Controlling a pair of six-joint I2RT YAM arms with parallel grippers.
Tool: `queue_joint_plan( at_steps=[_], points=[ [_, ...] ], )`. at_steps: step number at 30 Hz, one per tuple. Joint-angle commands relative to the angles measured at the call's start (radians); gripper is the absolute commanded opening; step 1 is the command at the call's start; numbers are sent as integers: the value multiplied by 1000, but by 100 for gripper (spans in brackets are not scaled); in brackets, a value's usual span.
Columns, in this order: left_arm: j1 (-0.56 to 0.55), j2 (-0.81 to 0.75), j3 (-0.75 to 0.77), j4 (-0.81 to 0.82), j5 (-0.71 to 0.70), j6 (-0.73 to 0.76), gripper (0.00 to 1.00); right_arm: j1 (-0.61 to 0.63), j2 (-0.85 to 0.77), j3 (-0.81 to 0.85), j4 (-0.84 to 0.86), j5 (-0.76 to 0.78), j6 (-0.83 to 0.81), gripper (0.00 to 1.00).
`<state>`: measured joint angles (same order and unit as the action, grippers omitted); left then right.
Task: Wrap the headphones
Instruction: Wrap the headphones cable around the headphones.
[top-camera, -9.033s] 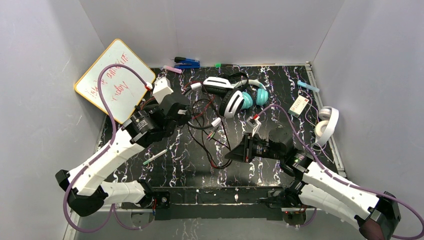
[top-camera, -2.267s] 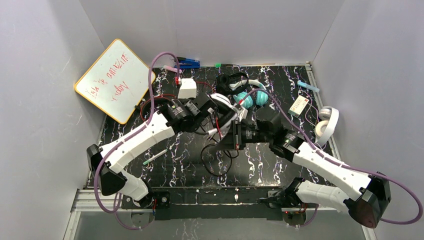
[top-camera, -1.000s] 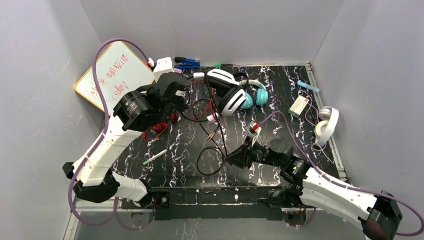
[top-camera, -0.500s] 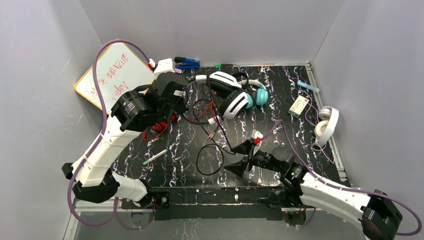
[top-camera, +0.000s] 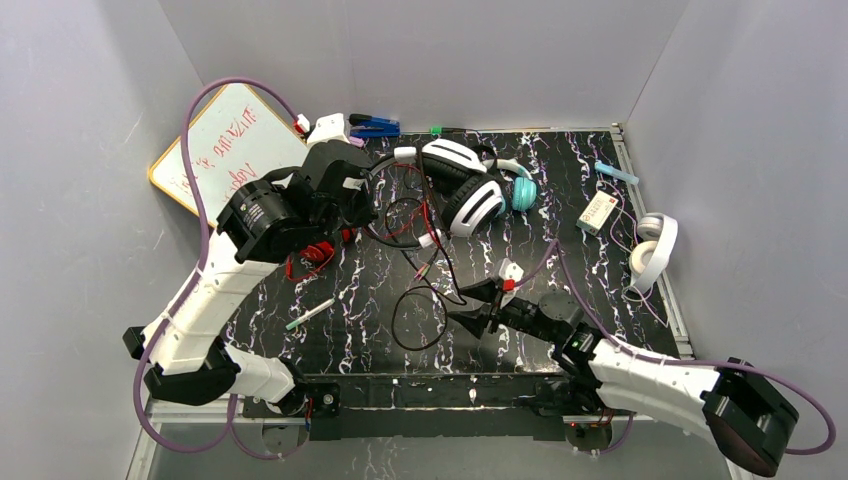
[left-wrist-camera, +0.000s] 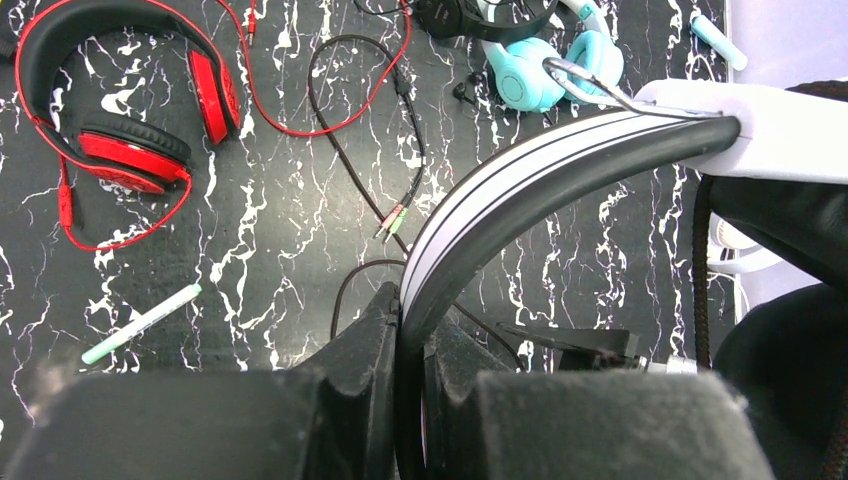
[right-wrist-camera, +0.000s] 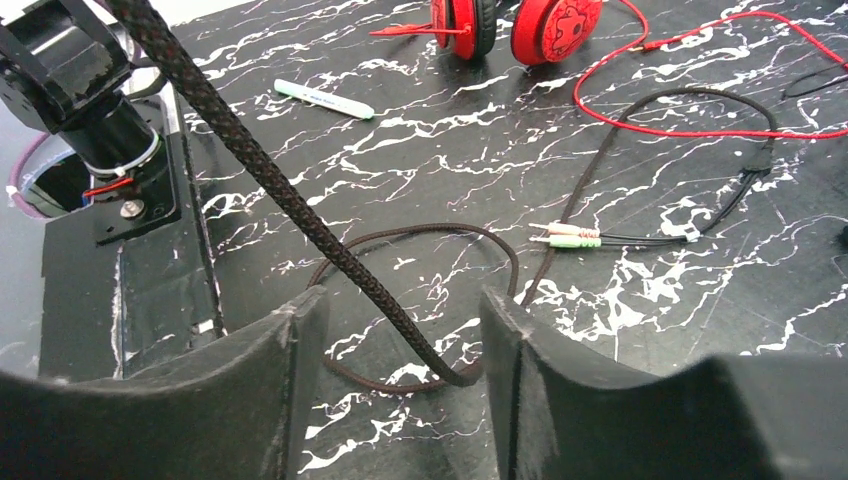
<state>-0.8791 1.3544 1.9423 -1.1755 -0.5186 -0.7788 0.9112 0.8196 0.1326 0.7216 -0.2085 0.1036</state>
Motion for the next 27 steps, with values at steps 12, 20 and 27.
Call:
queue_joint_plan(
  at_steps=[12,20,27],
  points=[
    [-1,-23,46,45,-15,-30,0,5,-90,21,-24,85,113,1],
    [-2,-46,0,68,-51,-35,0,4,-294,0,-258,244,217,1],
    [-1,-74,1,96,-56,-55,0,4,-443,-39,-367,363,315,1]
  ],
)
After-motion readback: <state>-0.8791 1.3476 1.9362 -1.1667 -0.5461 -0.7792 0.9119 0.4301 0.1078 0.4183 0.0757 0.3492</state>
